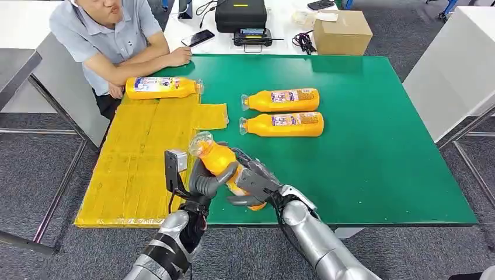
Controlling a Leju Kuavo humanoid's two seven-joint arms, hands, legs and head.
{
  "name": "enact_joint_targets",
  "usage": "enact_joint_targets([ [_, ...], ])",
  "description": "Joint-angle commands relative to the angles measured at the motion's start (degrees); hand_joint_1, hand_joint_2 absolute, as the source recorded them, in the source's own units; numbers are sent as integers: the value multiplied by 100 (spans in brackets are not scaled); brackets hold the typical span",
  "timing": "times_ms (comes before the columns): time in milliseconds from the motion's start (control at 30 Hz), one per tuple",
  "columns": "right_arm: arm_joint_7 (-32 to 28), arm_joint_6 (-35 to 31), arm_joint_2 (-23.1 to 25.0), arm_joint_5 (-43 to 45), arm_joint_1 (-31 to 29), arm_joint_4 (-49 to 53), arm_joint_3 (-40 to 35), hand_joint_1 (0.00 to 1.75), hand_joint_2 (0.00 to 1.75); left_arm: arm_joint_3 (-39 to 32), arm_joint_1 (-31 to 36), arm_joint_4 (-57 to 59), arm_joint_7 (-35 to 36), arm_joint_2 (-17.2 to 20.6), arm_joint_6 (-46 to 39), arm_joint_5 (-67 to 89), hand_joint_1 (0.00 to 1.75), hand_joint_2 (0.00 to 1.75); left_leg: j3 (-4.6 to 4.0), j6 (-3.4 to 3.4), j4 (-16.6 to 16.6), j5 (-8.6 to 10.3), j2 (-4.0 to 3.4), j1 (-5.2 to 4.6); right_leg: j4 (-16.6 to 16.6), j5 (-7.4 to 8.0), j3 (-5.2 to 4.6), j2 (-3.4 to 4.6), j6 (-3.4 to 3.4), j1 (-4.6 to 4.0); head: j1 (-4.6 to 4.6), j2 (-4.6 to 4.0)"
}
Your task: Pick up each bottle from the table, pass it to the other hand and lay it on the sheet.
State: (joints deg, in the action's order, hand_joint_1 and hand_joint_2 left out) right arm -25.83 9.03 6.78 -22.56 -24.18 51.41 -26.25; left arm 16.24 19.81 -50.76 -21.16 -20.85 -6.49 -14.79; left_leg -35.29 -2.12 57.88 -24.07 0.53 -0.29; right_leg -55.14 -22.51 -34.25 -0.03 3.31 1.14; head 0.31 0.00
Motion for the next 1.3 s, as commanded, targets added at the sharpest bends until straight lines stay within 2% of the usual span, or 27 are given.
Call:
enact_joint_targets([
  [33,82,-55,52,-186,0,111,298,0,175,-65,-126,-761,178,85,-146,426,175,175,7,8,-1,-4,-2,3,0,-4,6,0,-9,-4,0,0],
  [433,93,-105,19,-255,146,209,428,0,175,58,-155,-989,232,85,-367,1197,175,175,10,8,-1,-5,-1,4,2,-4,10,-1,-9,-5,-2,0],
  [567,106,-118,-8,-314,294,414,542,0,175,-133,-154,-1419,440,85,-624,2395,175,175,18,13,5,-13,-5,8,-2,-11,18,1,-15,-9,-2,0],
  [1000,98,-87,42,-557,417,854,350,0,175,-559,38,-1340,698,85,-708,3160,175,175,28,17,6,-18,-14,8,-7,-14,24,9,-20,-10,-2,0],
  [1133,115,-65,31,-626,521,1216,131,0,175,-817,100,-1308,654,120,-1191,4238,175,175,23,15,4,-14,-12,9,-3,-11,20,7,-18,-10,0,0],
  [1200,140,-49,26,-627,536,1271,98,0,175,-908,103,-1348,663,112,-1146,4289,175,175,27,17,5,-17,-20,8,-6,-12,20,16,-20,-9,0,0],
  [1300,146,-60,11,-639,585,1454,-22,0,175,-1164,230,-1249,950,188,-1416,5534,175,175,38,22,6,-22,-17,11,-9,-19,32,10,-26,-13,0,0],
])
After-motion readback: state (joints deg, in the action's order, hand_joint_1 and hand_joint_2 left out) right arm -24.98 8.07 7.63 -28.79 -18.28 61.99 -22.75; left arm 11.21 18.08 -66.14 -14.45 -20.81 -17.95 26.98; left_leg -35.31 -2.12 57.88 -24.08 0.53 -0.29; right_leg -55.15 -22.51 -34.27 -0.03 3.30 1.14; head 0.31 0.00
